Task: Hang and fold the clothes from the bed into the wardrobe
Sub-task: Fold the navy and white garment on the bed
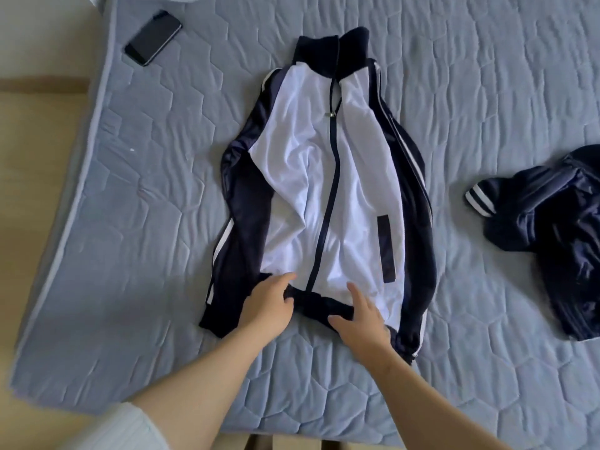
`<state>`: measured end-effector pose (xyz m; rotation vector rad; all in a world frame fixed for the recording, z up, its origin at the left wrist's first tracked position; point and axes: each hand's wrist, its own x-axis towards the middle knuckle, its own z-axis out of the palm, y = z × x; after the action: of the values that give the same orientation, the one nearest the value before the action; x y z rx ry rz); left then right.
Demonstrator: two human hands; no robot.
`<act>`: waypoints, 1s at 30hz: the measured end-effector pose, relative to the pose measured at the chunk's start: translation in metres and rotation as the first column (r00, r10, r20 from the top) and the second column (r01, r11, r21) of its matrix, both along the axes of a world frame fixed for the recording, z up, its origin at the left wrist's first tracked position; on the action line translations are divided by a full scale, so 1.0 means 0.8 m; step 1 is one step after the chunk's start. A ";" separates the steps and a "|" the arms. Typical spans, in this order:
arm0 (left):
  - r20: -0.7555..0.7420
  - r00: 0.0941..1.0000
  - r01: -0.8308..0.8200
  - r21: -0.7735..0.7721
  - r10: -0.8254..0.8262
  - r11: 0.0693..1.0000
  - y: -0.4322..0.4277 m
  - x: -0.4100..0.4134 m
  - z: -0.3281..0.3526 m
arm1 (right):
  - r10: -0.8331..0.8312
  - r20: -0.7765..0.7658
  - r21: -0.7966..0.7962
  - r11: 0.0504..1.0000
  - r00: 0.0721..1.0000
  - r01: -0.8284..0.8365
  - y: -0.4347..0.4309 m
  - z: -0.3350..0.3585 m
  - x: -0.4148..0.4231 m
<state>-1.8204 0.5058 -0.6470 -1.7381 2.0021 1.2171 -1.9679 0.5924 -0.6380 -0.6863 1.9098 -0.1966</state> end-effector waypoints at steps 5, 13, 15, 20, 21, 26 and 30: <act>0.320 0.917 0.283 -0.098 -0.239 0.954 0.022 0.015 -0.064 | 0.276 -0.029 0.052 0.960 0.961 -0.275 0.002 -0.055 0.016; 0.418 0.829 0.550 -0.490 -0.371 0.676 -0.013 0.060 -0.103 | 0.356 -0.281 0.016 0.930 0.891 -0.366 0.013 -0.109 0.018; 0.413 0.828 0.561 -0.596 -0.380 0.575 -0.031 0.071 -0.098 | 0.352 -0.252 0.019 0.933 0.902 -0.359 0.012 -0.104 0.016; 0.406 0.720 0.689 -0.516 -0.562 0.509 -0.037 0.076 -0.062 | 0.395 -0.219 0.055 0.918 0.892 -0.393 0.006 -0.078 -0.005; 0.409 0.692 0.719 -0.468 -0.595 0.514 -0.028 0.077 -0.052 | 0.423 -0.221 0.083 0.906 0.879 -0.416 0.007 -0.071 -0.009; 0.333 0.648 0.761 -0.310 -0.685 0.570 0.028 0.095 -0.026 | 0.597 -0.206 0.260 0.797 0.776 -0.545 0.037 -0.036 -0.013; 0.279 0.726 0.687 -0.343 -0.629 0.641 0.044 0.113 -0.024 | 0.651 -0.109 0.337 0.735 0.751 -0.588 0.048 -0.024 0.000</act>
<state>-1.7298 0.5413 -0.6663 -0.9615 2.5979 0.4158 -1.9682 0.6307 -0.6572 -1.1472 1.7472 0.6011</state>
